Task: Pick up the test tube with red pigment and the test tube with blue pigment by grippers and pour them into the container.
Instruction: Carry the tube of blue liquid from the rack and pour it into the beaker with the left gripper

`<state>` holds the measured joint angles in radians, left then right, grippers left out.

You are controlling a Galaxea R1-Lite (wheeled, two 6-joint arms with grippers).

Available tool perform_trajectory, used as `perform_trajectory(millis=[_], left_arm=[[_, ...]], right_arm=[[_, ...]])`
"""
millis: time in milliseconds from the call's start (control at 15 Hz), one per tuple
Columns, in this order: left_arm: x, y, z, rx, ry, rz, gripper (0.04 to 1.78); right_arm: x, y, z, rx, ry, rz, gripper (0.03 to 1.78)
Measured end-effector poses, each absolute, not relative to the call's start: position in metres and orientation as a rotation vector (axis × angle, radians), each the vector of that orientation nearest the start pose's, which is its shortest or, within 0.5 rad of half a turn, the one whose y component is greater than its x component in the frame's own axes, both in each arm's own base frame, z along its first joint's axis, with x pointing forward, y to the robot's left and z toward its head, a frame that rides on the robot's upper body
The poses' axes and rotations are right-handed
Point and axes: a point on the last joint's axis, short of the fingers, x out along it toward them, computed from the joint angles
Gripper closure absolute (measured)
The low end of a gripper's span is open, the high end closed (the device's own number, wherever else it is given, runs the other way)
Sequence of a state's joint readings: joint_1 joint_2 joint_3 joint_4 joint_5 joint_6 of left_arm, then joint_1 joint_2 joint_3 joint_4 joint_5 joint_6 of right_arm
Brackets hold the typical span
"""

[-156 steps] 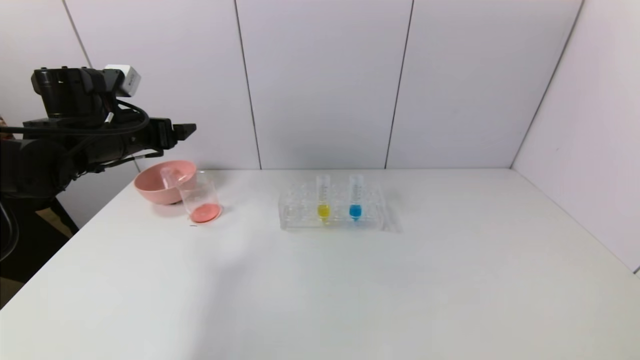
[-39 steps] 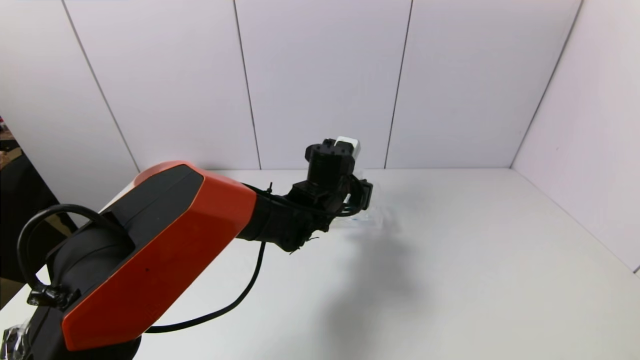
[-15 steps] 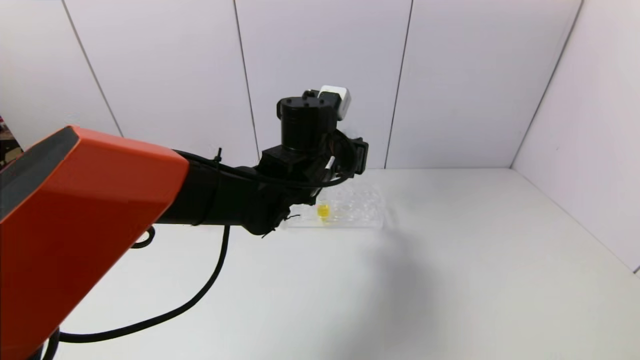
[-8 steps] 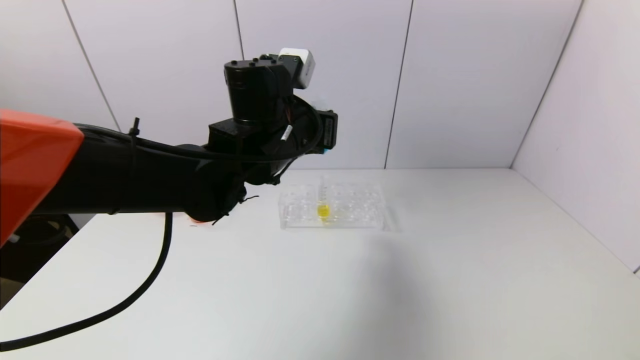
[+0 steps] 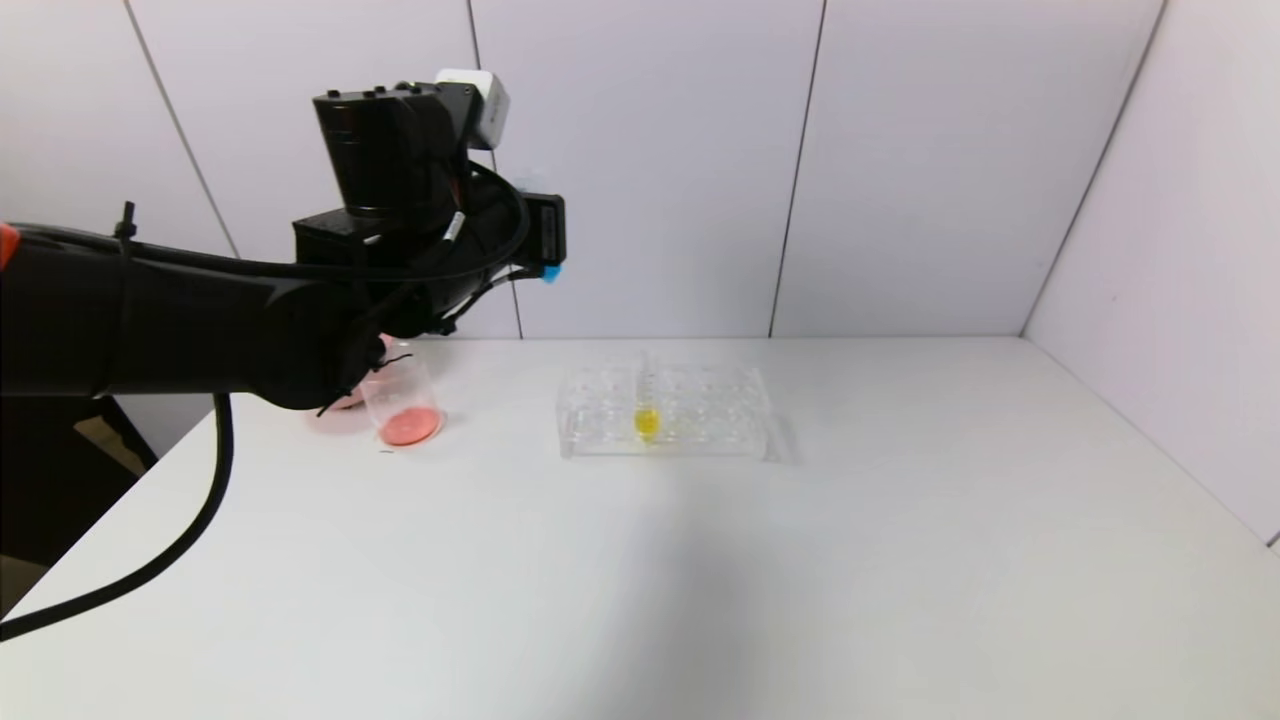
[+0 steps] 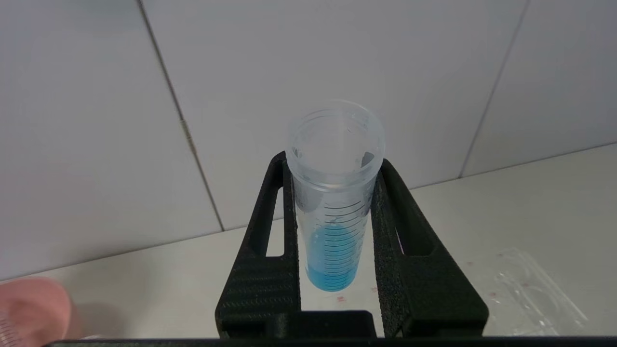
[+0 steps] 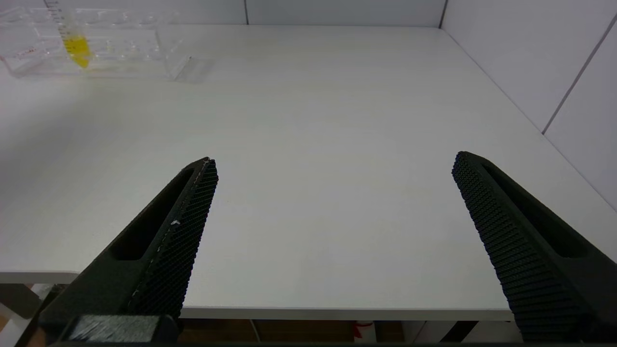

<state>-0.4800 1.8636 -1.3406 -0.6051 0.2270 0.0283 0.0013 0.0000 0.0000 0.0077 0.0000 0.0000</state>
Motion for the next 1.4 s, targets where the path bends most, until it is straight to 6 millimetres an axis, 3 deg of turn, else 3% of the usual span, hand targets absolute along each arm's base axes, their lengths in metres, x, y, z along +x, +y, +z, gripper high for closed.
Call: perform_trajectory(millis=[333, 800, 1000, 1400], left_arm=[[0.345, -0.114, 0.266, 0.02, -0.051, -0.114, 1.37], [0.347, -0.065, 0.269, 0.024, -0.046, 0.013, 1.37], [0.346, -0.028, 0.268, 0.028, -0.04, 0.071, 1.37], [0.341, 0.012, 0.259, 0.033, -0.007, 0.138, 1.37]], right_arm=[[-0.023, 0.0, 0.075, 0.0, 0.008, 0.002, 0.04], [-0.023, 0.0, 0.075, 0.0, 0.008, 0.001, 0.04], [-0.023, 0.0, 0.075, 0.0, 0.008, 0.001, 0.04], [-0.023, 0.0, 0.075, 0.0, 0.008, 0.002, 0.04]])
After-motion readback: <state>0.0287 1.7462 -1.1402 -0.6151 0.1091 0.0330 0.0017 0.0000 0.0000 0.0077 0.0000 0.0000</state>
